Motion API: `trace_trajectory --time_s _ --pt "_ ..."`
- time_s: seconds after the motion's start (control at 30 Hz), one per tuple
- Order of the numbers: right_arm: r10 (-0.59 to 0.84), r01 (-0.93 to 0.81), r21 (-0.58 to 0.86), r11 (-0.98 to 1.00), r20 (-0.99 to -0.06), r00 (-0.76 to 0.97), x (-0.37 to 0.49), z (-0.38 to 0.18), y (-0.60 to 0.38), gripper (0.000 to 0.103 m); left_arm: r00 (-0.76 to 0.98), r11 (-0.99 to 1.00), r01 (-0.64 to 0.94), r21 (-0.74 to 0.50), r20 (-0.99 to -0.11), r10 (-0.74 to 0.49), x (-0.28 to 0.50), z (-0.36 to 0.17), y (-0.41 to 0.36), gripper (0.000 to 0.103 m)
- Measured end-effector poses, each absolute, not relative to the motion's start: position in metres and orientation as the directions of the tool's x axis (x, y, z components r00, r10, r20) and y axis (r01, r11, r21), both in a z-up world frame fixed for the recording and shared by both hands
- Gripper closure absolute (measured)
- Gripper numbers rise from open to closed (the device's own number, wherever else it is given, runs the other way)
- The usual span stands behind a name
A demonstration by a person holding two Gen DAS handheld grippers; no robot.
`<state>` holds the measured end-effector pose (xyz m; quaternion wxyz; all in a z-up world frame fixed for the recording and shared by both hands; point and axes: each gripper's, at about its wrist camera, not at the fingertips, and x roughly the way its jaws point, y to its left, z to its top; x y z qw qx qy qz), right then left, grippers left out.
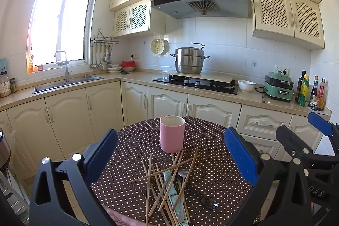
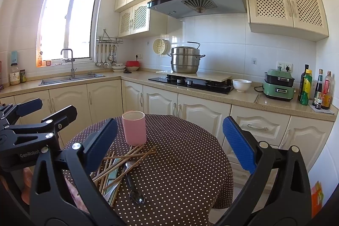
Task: Organize utensils
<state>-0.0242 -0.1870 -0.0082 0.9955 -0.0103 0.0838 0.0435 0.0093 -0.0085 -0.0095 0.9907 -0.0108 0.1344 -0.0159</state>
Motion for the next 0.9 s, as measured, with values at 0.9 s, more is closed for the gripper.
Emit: trace_trajectory --time_s 0.9 --pt "0.085 -0.087 -0.003 0.996 -0.187 0.979 -0.0187 -0.0104 -0.188 0.006 0.961 0.999 0.027 -0.024 -0.276 -0.033 0.0095 -0.0125 -0.0075 0.004"
